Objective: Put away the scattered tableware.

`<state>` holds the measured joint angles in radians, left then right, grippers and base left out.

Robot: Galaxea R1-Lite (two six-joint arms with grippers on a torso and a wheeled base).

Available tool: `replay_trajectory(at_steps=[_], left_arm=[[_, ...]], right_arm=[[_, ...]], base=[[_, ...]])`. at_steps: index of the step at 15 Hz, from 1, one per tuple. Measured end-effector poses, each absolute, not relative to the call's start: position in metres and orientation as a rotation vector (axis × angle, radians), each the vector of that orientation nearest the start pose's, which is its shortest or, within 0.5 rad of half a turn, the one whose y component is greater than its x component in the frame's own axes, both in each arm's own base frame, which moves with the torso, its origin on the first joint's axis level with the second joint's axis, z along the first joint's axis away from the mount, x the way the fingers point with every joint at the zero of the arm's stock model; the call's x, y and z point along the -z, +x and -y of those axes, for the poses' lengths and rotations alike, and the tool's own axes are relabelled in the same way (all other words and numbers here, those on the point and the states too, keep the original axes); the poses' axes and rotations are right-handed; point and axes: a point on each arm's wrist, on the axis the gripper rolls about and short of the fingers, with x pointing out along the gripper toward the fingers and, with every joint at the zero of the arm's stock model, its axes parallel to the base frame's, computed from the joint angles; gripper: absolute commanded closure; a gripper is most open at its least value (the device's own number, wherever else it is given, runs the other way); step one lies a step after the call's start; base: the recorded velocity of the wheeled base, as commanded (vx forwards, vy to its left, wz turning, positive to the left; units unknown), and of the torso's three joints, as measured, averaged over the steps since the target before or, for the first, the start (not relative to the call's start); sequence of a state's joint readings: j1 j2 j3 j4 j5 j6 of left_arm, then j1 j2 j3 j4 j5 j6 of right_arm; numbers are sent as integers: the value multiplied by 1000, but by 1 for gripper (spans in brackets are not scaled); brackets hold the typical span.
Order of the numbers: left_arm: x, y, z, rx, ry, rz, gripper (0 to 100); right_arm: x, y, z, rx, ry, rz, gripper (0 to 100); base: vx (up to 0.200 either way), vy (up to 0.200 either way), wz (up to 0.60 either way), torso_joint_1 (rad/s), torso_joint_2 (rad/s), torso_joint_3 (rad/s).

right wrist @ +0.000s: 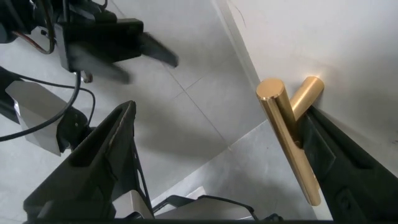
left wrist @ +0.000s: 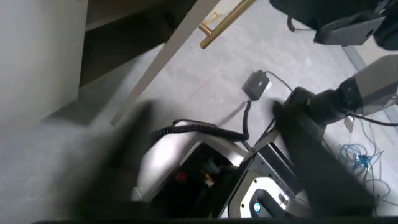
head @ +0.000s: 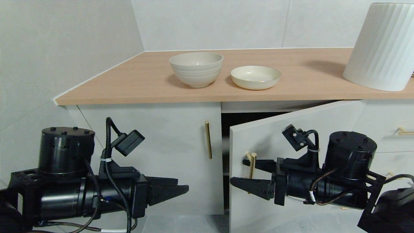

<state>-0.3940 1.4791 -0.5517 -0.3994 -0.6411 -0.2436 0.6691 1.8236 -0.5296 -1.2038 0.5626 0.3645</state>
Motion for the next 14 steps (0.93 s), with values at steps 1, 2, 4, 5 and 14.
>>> replay_trajectory(at_steps=[1,2,4,5,14], left_arm=[[-156,201,101,953,-281,-659,100],[-158,201,103,965,-276,-644,100],[-163,204,108,981,-264,-587,100],[-163,205,111,984,-261,-578,100],[-155,270,165,989,-249,-494,100]], right_arm=[[-134,223,-192,-1198,312,-321,0],[-133,223,-191,-1197,312,-325,0],[-131,221,-191,-1197,310,-339,0],[-131,219,-191,-1198,309,-348,0],[-131,213,-189,-1203,307,-357,0]], base=[[0,0,0,0,0,0],[0,0,0,0,0,0],[0,0,0,0,0,0],[0,0,0,0,0,0],[0,0,0,0,0,0]])
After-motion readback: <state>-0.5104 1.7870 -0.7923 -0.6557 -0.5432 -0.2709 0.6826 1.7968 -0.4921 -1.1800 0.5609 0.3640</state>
